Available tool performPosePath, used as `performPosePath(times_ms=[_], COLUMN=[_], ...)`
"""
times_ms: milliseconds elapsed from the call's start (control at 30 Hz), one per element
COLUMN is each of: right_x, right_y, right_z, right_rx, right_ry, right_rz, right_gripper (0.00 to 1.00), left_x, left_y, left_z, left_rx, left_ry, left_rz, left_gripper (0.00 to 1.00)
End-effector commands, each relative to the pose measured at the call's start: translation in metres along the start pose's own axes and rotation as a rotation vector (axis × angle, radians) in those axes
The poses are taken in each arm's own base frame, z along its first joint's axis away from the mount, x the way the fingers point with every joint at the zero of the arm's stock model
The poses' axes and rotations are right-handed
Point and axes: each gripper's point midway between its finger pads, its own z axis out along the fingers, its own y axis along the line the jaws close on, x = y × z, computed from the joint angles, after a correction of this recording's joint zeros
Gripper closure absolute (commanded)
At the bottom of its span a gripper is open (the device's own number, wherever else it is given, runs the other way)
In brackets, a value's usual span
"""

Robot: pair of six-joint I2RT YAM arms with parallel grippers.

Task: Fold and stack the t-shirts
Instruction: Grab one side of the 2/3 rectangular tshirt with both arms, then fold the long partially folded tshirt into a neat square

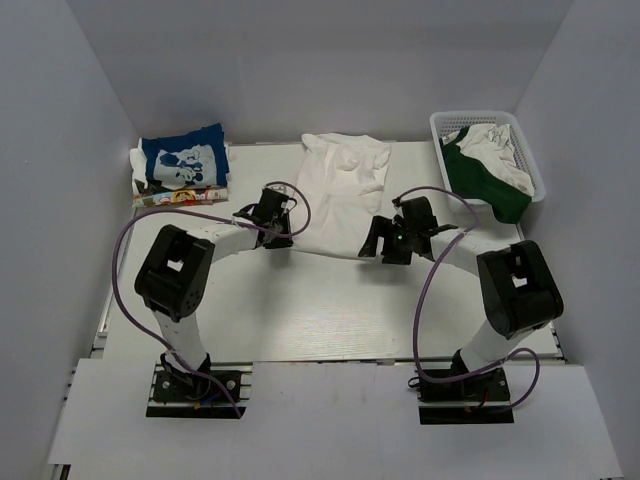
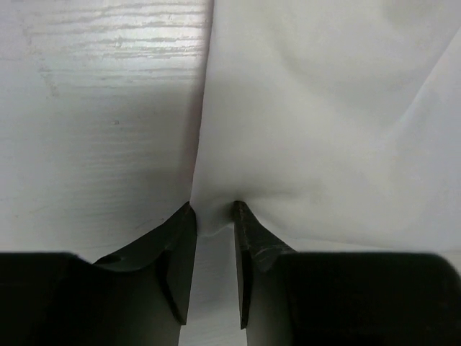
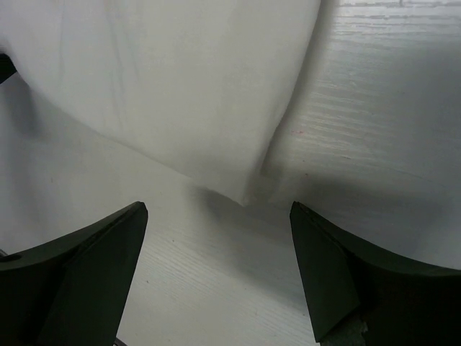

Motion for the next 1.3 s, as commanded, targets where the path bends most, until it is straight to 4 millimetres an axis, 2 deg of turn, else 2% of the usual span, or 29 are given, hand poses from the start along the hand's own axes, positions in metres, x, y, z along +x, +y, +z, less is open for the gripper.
performPosePath(times_ms=[0, 67, 100, 167, 200, 267, 300, 333, 367, 433, 500, 533, 567, 600, 633, 667, 700, 733, 833, 867, 900, 933, 967, 1067, 1133, 1267], right_x=[0.016, 0.014, 0.012, 0.012, 0.012, 0.007, 0.008, 0.005, 0.006, 0.009, 0.018, 0.02, 0.022, 0.029, 0.037, 0.034, 0.035, 0.048, 0.055, 0.054, 0.05, 0.045, 0.045, 0.032, 0.022, 0.012], right_y=[-0.013, -0.012, -0.02, -0.011, -0.011, -0.009, -0.01, -0.007, -0.006, 0.001, -0.001, 0.004, 0.004, 0.009, 0.005, 0.01, 0.018, 0.017, 0.031, 0.034, 0.044, 0.054, 0.058, 0.07, 0.08, 0.081], right_z=[0.015, 0.018, 0.022, 0.025, 0.028, 0.029, 0.031, 0.031, 0.03, 0.023, 0.015, -0.001, -0.008, -0.028, -0.029, -0.042, -0.053, -0.063, -0.092, -0.099, -0.111, -0.119, -0.128, -0.148, -0.159, -0.163], right_rx=[0.029, 0.02, 0.031, 0.016, 0.016, 0.012, 0.01, 0.0, -0.003, -0.028, -0.015, -0.018, -0.015, -0.01, 0.004, -0.004, -0.025, -0.01, -0.05, -0.054, -0.086, -0.118, -0.128, -0.152, -0.169, -0.157], right_ry=[0.066, 0.064, 0.061, 0.06, 0.064, 0.052, 0.058, 0.056, 0.062, 0.068, 0.089, 0.081, 0.082, 0.079, 0.107, 0.081, 0.066, 0.11, 0.102, 0.098, 0.058, 0.043, 0.03, -0.028, -0.068, -0.1], right_rz=[0.019, 0.027, 0.049, 0.031, 0.031, 0.038, 0.04, 0.042, 0.041, 0.026, 0.029, 0.02, 0.006, -0.011, -0.001, -0.027, -0.051, -0.043, -0.069, -0.069, -0.089, -0.097, -0.104, -0.115, -0.13, -0.128], right_gripper=[0.14, 0.2, 0.22, 0.32, 0.35, 0.52, 0.62, 0.93, 1.0, 1.0, 1.0, 1.0, 1.0, 1.0, 1.0, 1.0, 1.0, 1.0, 1.0, 1.0, 1.0, 1.0, 1.0, 1.0, 1.0, 1.0], left_x=[-0.005, -0.003, -0.003, -0.004, -0.001, -0.001, -0.001, -0.001, 0.001, -0.001, 0.002, 0.003, 0.005, 0.007, 0.016, 0.006, 0.007, 0.019, 0.02, 0.017, 0.022, 0.014, 0.015, -0.001, -0.01, -0.031], left_y=[0.002, -0.002, -0.002, -0.005, -0.005, -0.004, -0.004, -0.004, -0.003, -0.003, -0.008, -0.015, -0.016, -0.02, -0.015, -0.018, -0.02, -0.022, -0.036, -0.044, -0.047, -0.051, -0.053, -0.058, -0.065, -0.066], left_z=[0.01, 0.013, 0.013, 0.013, 0.015, 0.015, 0.015, 0.015, 0.015, 0.004, -0.01, -0.029, -0.039, -0.058, -0.056, -0.077, -0.088, -0.098, -0.141, -0.154, -0.162, -0.181, -0.189, -0.217, -0.228, -0.236], left_rx=[-0.005, 0.021, 0.021, 0.034, 0.039, 0.039, 0.039, 0.039, 0.035, 0.043, 0.066, 0.106, 0.125, 0.158, 0.148, 0.174, 0.186, 0.207, 0.335, 0.375, 0.399, 0.441, 0.455, 0.502, 0.529, 0.508], left_ry=[-0.012, -0.003, -0.003, -0.009, 0.003, 0.003, 0.003, 0.003, 0.012, -0.006, -0.018, -0.036, -0.037, -0.063, -0.044, -0.093, -0.1, -0.071, -0.116, -0.138, -0.135, -0.184, -0.19, -0.271, -0.305, -0.363], left_rz=[0.041, 0.051, 0.051, 0.051, 0.051, 0.061, 0.061, 0.061, 0.061, 0.06, 0.056, 0.047, 0.035, 0.03, 0.032, 0.018, 0.025, 0.036, 0.049, 0.044, 0.039, 0.041, 0.033, 0.022, 0.028, 0.014], left_gripper=[0.64, 0.68, 0.72, 0.79, 0.87, 0.99, 1.0, 1.0, 1.0, 1.0, 1.0, 1.0, 1.0, 1.0, 1.0, 1.0, 1.0, 1.0, 1.0, 1.0, 1.0, 1.0, 1.0, 1.0, 1.0, 1.0])
